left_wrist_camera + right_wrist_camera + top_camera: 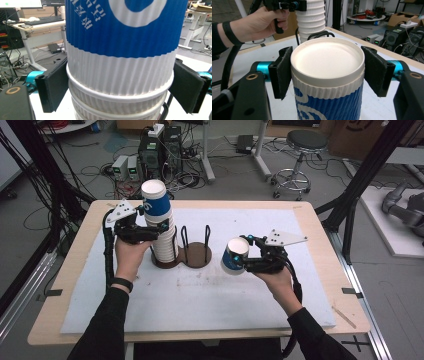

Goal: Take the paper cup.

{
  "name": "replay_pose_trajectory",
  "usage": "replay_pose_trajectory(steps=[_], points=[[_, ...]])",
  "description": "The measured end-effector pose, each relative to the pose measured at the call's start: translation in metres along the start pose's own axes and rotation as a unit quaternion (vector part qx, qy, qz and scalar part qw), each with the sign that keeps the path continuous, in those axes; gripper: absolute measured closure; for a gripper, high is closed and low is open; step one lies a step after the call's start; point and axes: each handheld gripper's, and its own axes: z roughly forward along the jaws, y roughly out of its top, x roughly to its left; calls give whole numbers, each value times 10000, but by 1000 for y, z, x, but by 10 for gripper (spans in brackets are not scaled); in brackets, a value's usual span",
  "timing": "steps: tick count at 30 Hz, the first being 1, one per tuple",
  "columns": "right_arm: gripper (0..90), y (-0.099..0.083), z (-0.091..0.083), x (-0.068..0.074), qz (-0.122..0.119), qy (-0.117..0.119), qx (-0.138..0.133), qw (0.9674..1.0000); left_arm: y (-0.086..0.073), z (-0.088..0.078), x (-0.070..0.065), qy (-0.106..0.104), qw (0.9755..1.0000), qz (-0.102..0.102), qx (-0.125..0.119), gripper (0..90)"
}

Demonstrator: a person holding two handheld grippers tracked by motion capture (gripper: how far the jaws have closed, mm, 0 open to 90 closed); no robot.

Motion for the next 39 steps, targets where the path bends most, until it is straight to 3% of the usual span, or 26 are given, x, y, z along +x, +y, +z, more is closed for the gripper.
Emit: replay_pose_trajectory(steps=[8, 16, 30, 39], points=[[305, -1, -2, -3, 69, -30, -36, 10000, 1, 0, -2, 73, 9998, 107, 182, 105], [305, -3, -3, -4, 86, -34, -36, 10000, 3, -4, -4, 58, 9997, 69, 226, 59], [305, -3, -6, -4, 89, -52, -72, 9999, -5, -34, -10, 285, 9992, 223, 167, 60], [305, -6, -8, -6, 128, -71, -75, 9999, -20, -51, -27, 126, 9996, 207, 137, 60]])
